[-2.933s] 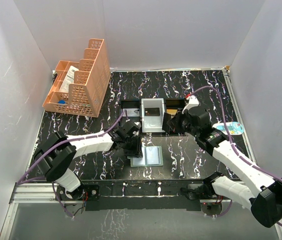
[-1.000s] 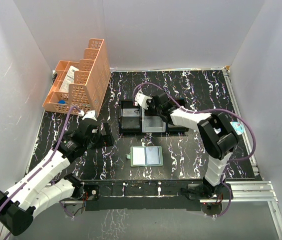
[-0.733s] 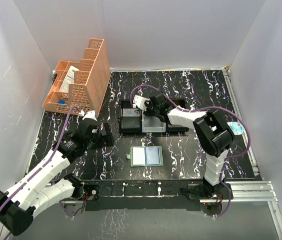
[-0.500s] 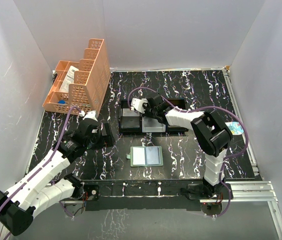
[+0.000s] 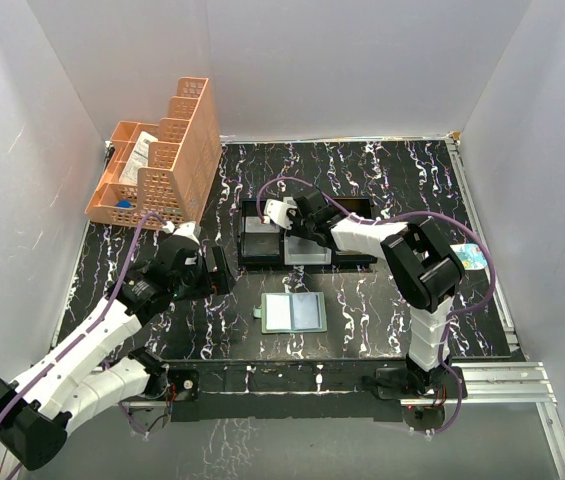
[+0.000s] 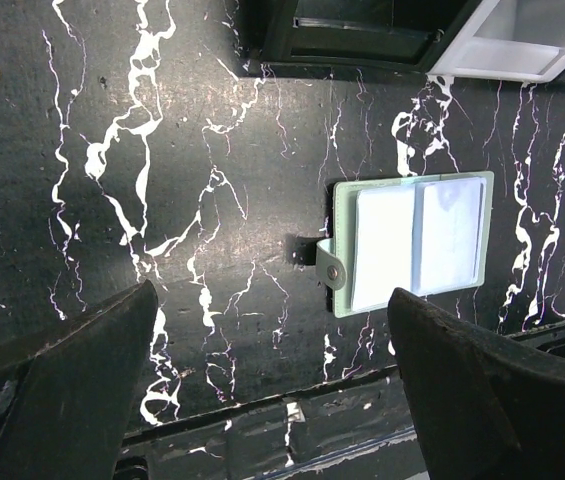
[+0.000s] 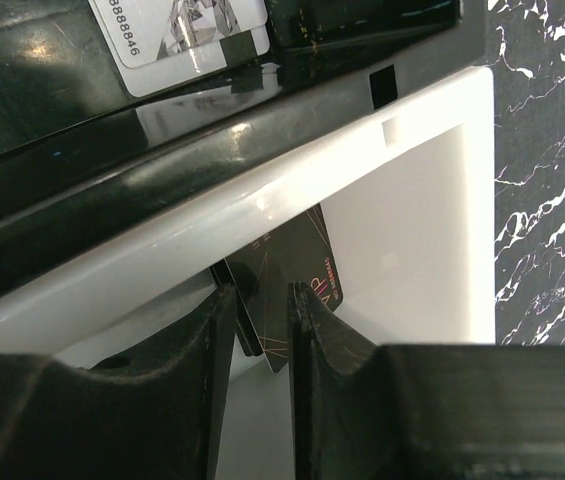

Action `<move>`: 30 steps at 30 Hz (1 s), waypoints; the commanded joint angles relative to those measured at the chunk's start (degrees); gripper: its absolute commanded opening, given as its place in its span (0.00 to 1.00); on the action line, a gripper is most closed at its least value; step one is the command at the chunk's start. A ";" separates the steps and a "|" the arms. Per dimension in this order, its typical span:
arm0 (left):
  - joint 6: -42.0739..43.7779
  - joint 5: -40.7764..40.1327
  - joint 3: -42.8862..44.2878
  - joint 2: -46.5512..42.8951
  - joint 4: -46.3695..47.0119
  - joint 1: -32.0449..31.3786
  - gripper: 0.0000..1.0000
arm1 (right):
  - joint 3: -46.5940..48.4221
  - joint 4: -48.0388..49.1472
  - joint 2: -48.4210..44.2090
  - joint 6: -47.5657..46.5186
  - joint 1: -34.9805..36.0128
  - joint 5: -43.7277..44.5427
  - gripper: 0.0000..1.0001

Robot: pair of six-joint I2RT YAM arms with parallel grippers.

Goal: Take the credit cards out of the card holder

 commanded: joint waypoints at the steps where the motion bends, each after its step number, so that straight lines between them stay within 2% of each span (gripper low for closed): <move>1: 0.26 1.40 0.41 0.26 -0.14 0.20 0.99 | 1.75 1.67 -0.52 0.45 0.17 0.10 0.27; 5: 0.02 2.60 -0.01 -0.18 1.10 0.22 0.99 | 1.45 2.45 -3.07 1.92 0.17 -1.32 0.30; 7: -0.28 3.05 -0.21 -0.40 1.79 0.24 0.99 | 1.22 3.36 -4.88 3.33 0.16 -2.30 0.37; 9: -0.37 3.65 -0.24 -0.47 2.73 0.19 0.99 | 0.66 4.77 -7.17 4.48 0.17 -2.93 0.39; 14: -0.65 4.79 0.57 -0.07 4.27 0.24 0.99 | -3.04 11.07 -16.31 14.30 0.09 -3.01 0.41; 18: -1.39 5.90 0.26 -1.22 7.77 0.25 0.99 | -8.92 16.28 -26.73 30.40 0.14 -0.56 0.54; 21: -1.98 8.31 -0.61 -1.98 11.25 0.24 0.99 | -13.93 15.39 -34.30 40.99 0.06 4.09 0.61; 23: -2.12 11.09 -1.02 -1.66 13.57 0.25 0.99 | -17.41 13.46 -39.58 48.66 0.04 11.98 0.66; 26: -3.14 12.98 -0.55 -0.53 16.02 0.24 0.98 | -22.16 9.55 -47.16 61.79 0.08 20.89 0.89; 28: -3.57 15.08 -1.23 -0.82 19.88 0.13 0.97 | -23.83 2.63 -51.86 71.15 -0.07 21.85 0.98; 30: -4.10 16.57 -2.30 -0.65 22.68 0.16 0.97 | -25.06 -2.68 -54.73 78.70 -0.13 17.89 0.98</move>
